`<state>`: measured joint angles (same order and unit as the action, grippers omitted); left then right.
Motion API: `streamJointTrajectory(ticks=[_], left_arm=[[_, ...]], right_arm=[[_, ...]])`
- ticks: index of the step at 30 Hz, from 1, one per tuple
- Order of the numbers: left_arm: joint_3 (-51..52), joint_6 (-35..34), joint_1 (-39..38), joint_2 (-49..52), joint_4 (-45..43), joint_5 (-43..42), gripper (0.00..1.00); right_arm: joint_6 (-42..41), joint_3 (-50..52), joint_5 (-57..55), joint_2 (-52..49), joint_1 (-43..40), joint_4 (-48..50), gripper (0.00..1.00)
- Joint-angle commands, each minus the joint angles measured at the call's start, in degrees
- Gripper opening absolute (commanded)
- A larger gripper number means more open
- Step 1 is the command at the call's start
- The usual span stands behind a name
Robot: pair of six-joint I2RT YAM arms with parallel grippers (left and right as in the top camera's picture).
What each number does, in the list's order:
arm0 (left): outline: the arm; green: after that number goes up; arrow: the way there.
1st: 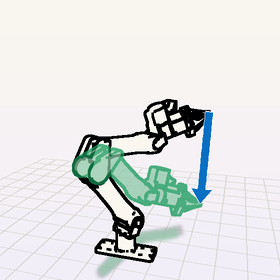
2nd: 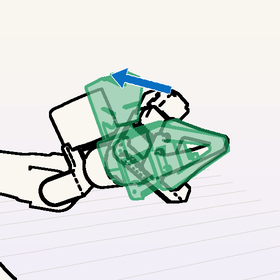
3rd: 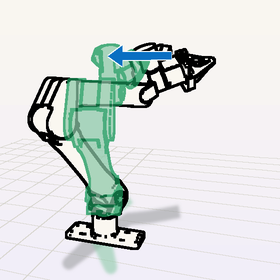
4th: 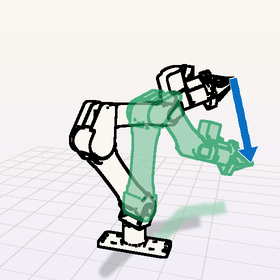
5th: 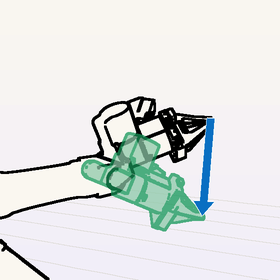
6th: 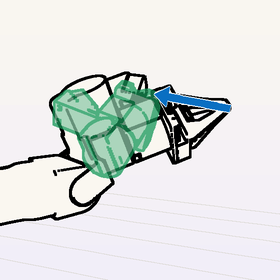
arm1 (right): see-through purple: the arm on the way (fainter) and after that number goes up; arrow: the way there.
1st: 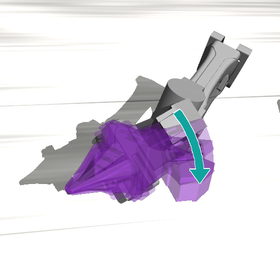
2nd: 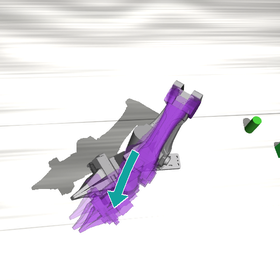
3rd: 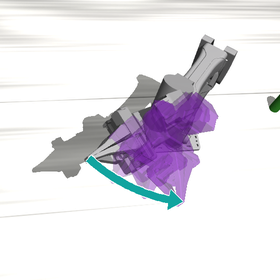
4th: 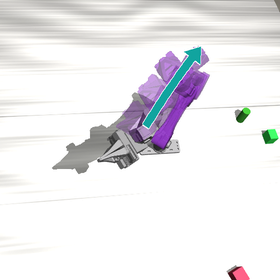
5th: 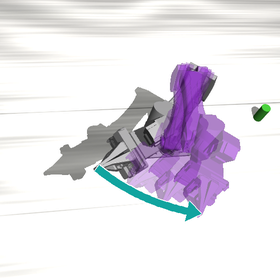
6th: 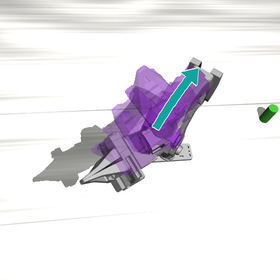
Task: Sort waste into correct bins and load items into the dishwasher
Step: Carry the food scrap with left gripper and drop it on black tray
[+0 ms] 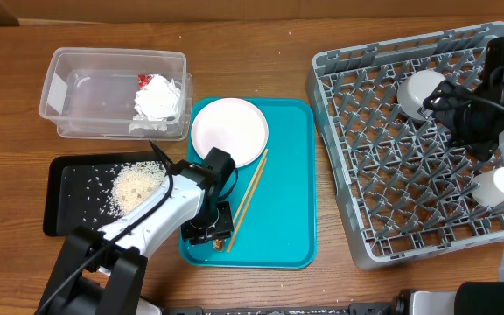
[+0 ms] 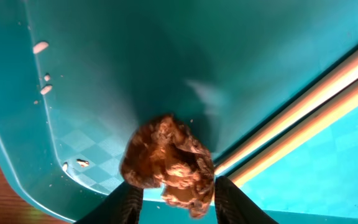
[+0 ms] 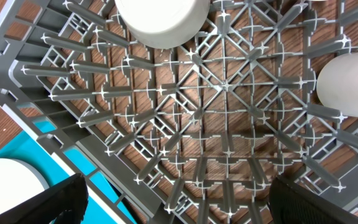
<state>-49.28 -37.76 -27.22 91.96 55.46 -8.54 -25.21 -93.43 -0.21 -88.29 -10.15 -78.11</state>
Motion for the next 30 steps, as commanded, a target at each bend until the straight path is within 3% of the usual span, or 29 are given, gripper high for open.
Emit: streamJointTrajectory(ticks=[1,12,20,30], left_arm=[[0.5,-0.7,0.2,0.2,-0.3,-0.3,0.32],[0.5,-0.6,0.2,0.2,-0.7,0.0,0.33],[0.5,-0.6,0.2,0.2,-0.7,0.2,0.04],[-6.3,0.5,1.2,-1.2,4.7,5.7,0.04]], right_arm=[[0.4,-0.3,0.3,0.0,-0.1,-0.1,0.95],[0.4,-0.3,0.3,0.0,-0.1,-0.1,0.95],[0.4,-0.3,0.3,0.0,-0.1,-0.3,0.95],[1.1,-0.3,0.3,0.0,-0.1,-0.6,0.95]])
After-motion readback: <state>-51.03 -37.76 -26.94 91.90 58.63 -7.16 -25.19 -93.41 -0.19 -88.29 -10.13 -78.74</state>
